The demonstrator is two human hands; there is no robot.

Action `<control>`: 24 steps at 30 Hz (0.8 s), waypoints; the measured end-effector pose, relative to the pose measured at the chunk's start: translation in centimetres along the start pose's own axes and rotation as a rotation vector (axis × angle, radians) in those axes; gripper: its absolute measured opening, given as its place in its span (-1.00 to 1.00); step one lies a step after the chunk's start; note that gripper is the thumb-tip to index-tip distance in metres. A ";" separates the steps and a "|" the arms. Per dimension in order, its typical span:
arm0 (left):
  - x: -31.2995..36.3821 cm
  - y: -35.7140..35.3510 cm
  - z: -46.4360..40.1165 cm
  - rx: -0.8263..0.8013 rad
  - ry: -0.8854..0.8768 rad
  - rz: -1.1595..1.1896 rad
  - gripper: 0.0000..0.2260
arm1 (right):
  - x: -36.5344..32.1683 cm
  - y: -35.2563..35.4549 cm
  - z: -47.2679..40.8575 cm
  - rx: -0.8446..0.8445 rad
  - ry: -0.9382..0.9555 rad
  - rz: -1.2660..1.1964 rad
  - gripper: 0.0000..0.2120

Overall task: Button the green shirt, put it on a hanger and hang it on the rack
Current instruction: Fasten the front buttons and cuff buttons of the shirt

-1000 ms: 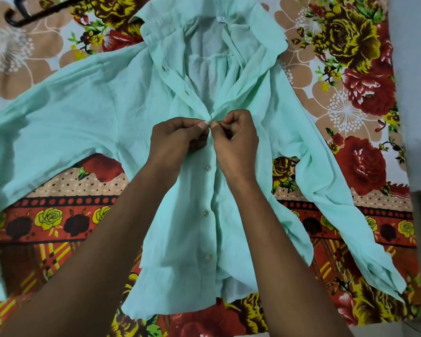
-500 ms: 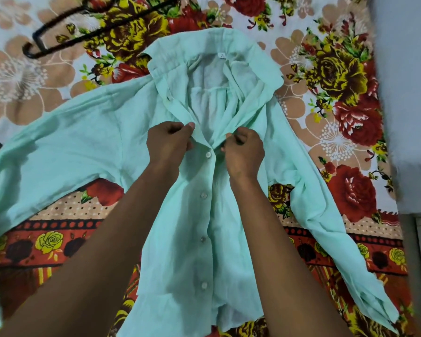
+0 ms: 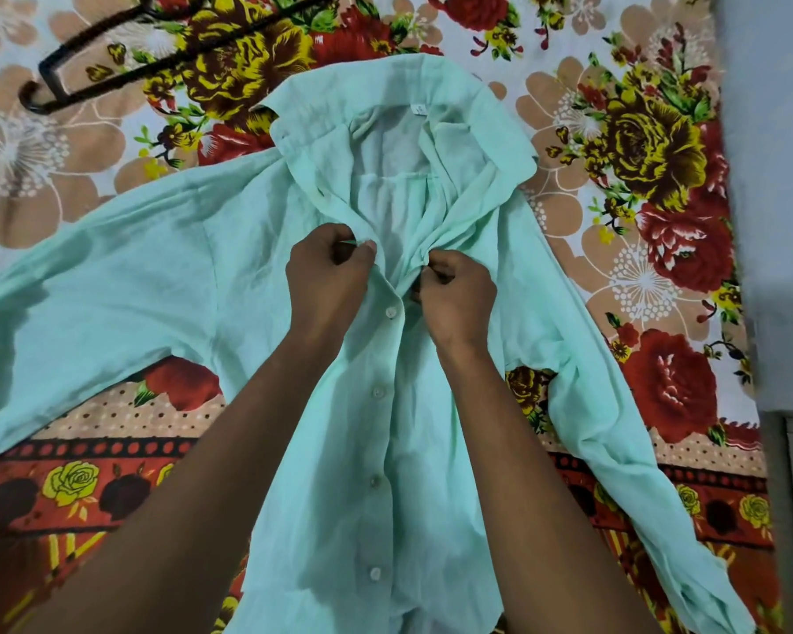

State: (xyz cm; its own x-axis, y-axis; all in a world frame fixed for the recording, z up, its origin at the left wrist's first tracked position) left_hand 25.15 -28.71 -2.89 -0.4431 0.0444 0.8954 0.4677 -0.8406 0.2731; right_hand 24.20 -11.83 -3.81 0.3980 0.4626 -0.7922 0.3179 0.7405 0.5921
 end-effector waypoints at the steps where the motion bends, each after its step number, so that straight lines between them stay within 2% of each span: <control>1: 0.1 -0.1 0.0 0.009 -0.024 -0.017 -0.91 | -0.2 0.0 0.0 -0.008 0.001 0.003 -0.86; 4: 0.8 -0.6 0.1 0.026 -0.099 -0.070 -0.94 | -0.2 0.1 -0.3 -0.020 0.004 0.029 -0.95; 8: 2.1 -0.7 0.2 0.063 -0.189 -0.124 -0.93 | -0.8 0.7 -0.3 0.000 -0.020 0.031 -0.95; 13: 2.8 -1.1 -0.2 0.016 -0.254 -0.113 -0.90 | -3.9 1.4 0.6 0.031 0.311 0.260 -0.95; 17: 2.7 -1.8 -0.3 -0.111 -0.290 -0.128 -0.92 | -5.6 1.5 0.4 0.019 0.448 0.367 -0.88; 24: 2.6 -2.4 -0.7 -0.176 -0.212 -0.098 -0.94 | -4.9 1.0 -1.4 -0.121 0.257 0.177 -0.92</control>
State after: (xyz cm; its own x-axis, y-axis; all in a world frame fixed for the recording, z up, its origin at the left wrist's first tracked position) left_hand 22.30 -26.98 -1.43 -0.3008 0.2265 0.9264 0.2821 -0.9068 0.3133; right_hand 21.38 -12.66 0.47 0.2028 0.6856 -0.6992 0.1526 0.6831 0.7142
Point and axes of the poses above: each hand's wrist, its own z-axis away from the middle knuckle, its own y-axis out of the back of the hand, x = y × z, the point moved 5 cm from there along -z, towards the middle knuckle, and after that the axes turned 11 degrees about x, right-handed, at the moved point
